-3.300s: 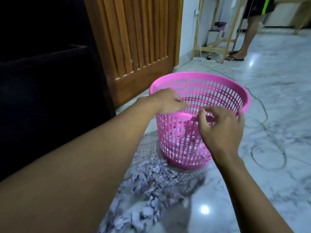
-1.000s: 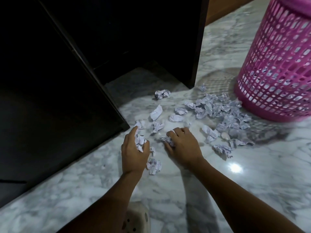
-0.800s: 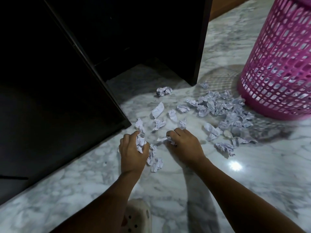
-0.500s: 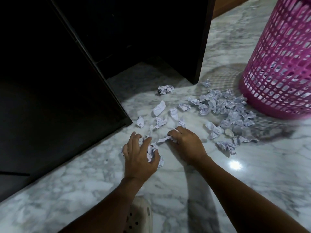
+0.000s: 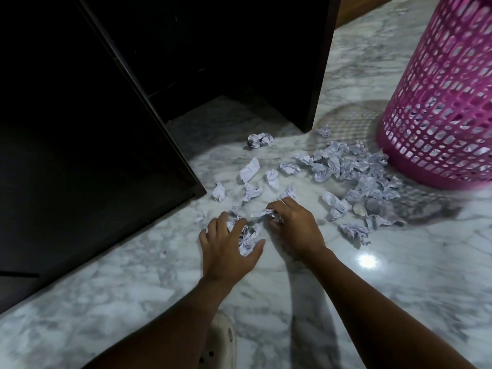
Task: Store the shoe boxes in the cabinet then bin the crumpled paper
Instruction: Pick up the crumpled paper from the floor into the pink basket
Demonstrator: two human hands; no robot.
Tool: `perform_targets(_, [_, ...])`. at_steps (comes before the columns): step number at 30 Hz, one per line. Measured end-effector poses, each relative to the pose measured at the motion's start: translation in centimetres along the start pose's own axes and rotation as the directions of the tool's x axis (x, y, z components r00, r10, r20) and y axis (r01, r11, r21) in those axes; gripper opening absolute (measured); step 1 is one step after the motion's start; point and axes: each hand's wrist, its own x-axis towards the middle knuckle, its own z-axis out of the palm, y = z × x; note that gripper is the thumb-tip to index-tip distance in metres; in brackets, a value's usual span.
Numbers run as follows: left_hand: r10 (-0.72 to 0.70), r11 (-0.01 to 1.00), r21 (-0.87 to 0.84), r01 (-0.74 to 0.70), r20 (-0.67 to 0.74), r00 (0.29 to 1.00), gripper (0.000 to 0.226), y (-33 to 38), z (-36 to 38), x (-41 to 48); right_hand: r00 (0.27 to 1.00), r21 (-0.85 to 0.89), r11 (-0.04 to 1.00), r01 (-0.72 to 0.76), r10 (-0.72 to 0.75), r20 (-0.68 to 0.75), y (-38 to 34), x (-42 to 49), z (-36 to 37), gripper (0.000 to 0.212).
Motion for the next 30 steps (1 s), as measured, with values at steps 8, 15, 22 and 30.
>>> perform_targets(8, [0.026,0.972,-0.233,-0.039,-0.061,0.998,0.017,-0.4,0.2,2.3,0.98,0.181,0.966,-0.185,0.196,-0.04,-0.6,1.7,-0.9,0.022])
perform_targets(15, [-0.38,0.875,-0.344,0.341,-0.05,0.924,0.022,-0.9,-2.3,5.1,0.996,0.035,0.998,0.045,-0.047,0.07,-2.8,8.0,-3.1,0.031])
perform_targets(22, [-0.498,0.848,-0.191,0.494,0.03,0.867,0.036,-4.0,-1.7,5.1,0.822,-0.218,0.974,0.064,0.073,0.565,-2.4,12.5,-1.4,0.077])
perform_targets(30, [-0.353,0.922,-0.135,0.361,0.084,0.932,0.032,-4.6,-0.7,5.2,0.897,-0.143,0.99,0.006,0.058,0.437,-3.5,9.9,0.5,0.054])
